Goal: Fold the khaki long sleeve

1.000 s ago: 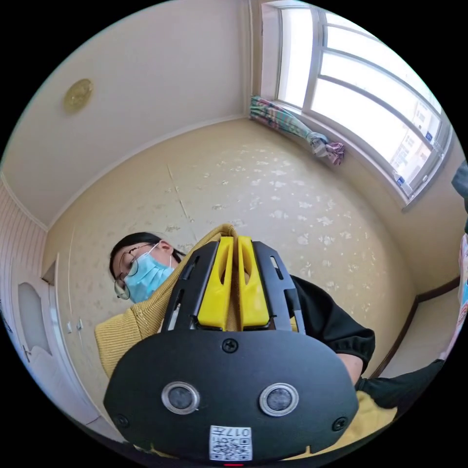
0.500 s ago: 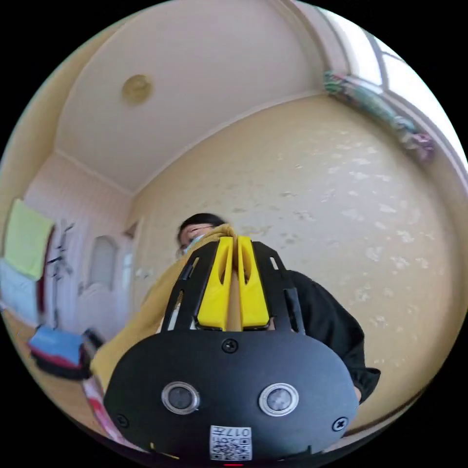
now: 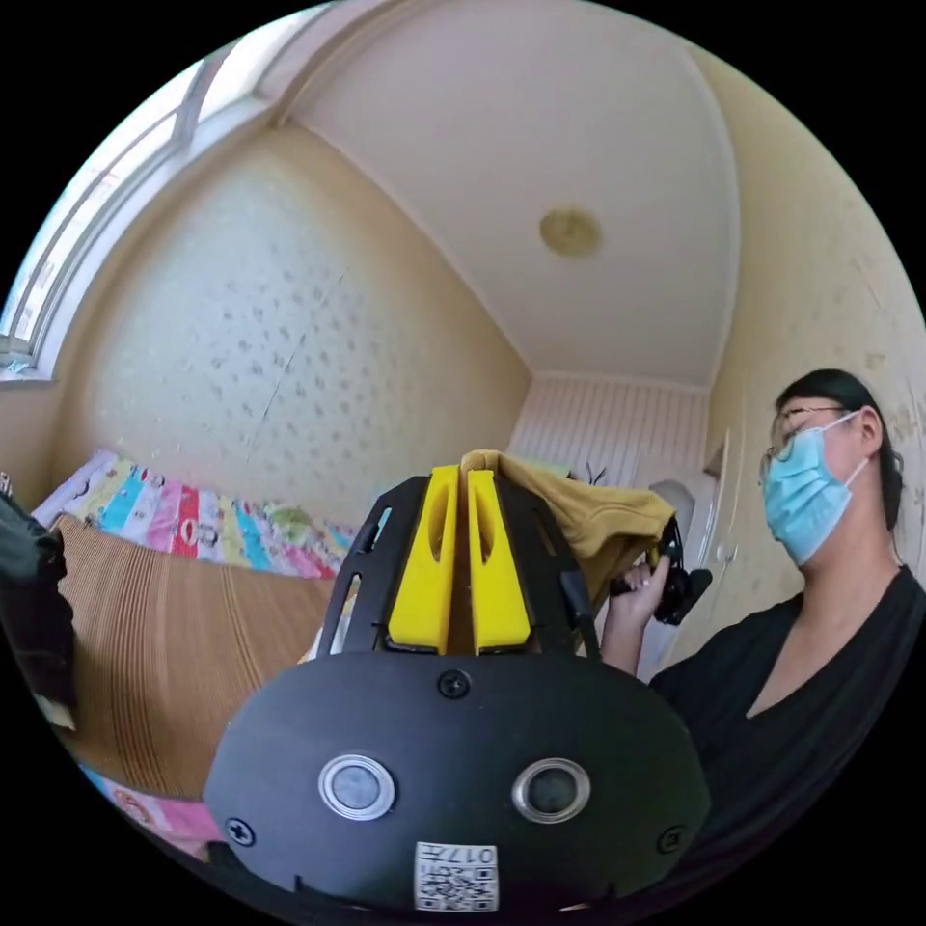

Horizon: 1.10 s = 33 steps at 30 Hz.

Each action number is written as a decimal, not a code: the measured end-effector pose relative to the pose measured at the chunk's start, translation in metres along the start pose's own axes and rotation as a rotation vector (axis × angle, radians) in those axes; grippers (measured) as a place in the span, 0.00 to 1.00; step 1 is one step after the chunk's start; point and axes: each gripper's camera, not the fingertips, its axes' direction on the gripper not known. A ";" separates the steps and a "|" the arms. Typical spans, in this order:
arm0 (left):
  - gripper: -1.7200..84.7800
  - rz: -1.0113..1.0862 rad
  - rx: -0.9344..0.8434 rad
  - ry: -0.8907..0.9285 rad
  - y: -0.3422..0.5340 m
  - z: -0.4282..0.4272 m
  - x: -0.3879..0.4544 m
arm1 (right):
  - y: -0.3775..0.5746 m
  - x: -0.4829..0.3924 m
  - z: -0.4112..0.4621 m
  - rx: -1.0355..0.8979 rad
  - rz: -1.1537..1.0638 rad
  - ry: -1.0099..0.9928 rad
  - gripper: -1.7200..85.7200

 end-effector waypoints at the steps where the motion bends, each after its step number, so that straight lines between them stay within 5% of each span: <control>1: 0.01 0.033 0.075 0.016 -0.003 -0.004 0.020 | -0.001 -0.010 0.000 0.044 -0.042 0.016 0.08; 10: 0.01 0.271 0.451 -0.197 -0.018 0.024 0.130 | 0.021 -0.038 0.019 0.016 -0.428 0.117 0.09; 15: 0.01 0.283 0.480 -0.276 -0.038 0.076 0.111 | 0.053 -0.005 0.063 -0.025 -0.508 0.052 0.08; 21: 0.02 0.236 0.092 -0.442 -0.102 0.229 -0.030 | 0.129 0.157 0.283 -0.558 -0.444 0.036 0.14; 25: 0.10 -0.073 -0.356 -0.581 -0.073 0.359 -0.251 | 0.288 0.368 0.445 -1.147 0.107 0.028 0.15; 28: 0.12 -0.259 -0.557 -0.601 -0.006 0.377 -0.316 | 0.396 0.426 0.434 -1.325 0.348 -0.030 0.09; 33: 0.14 -0.271 -0.747 -0.695 0.102 0.349 -0.280 | 0.512 0.396 0.341 -1.590 0.286 0.110 0.11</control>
